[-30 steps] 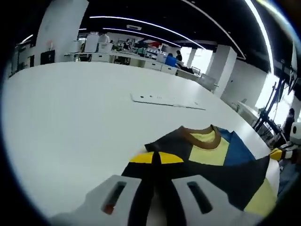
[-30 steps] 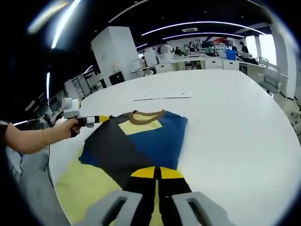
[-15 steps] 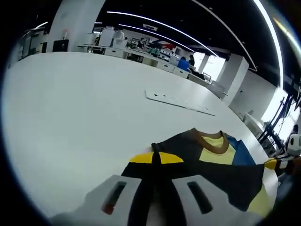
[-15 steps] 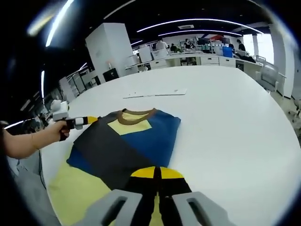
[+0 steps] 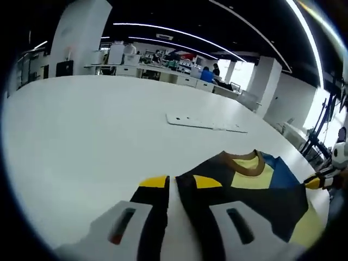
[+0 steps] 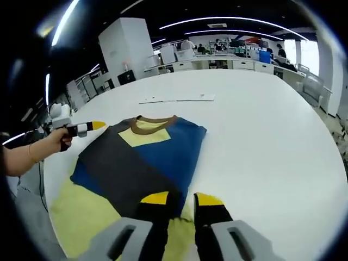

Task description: Fold the garment on the visible template until the final outline fits inside the template.

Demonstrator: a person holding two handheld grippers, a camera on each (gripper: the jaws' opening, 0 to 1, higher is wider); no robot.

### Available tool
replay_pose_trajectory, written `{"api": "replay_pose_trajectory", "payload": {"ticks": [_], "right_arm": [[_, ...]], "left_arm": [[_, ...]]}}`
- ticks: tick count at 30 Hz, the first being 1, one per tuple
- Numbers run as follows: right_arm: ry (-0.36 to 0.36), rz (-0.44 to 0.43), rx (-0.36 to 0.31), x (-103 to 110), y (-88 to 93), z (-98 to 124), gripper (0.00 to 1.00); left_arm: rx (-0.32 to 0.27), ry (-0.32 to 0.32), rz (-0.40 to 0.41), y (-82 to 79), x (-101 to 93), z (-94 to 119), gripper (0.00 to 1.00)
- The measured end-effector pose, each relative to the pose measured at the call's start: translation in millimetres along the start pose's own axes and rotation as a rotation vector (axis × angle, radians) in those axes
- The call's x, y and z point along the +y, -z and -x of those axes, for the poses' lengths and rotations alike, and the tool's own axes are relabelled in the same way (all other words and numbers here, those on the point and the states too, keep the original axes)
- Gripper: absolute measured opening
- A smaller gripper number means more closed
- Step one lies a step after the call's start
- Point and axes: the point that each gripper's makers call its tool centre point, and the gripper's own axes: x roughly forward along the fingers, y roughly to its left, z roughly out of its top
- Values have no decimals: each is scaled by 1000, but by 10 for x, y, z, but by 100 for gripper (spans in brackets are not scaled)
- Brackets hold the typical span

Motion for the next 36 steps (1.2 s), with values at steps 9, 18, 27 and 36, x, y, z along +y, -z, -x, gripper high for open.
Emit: {"api": "replay_pose_trajectory", "payload": {"ticks": [9,18,27,36], "right_arm": [[-70,54,13,175,23,121,55],[-133,116,41,378,68,311,77],[-257,150,80,695,262,610,90],[-327,210,125,894,571,953,92]], "left_arm": [[4,46,-107,-59,-100,234,56],[18,123,-181,-3,-290,620,86],[37,184,-234,123,-443,1123,98],[84,284,-285,346,-684,1603,99]]}}
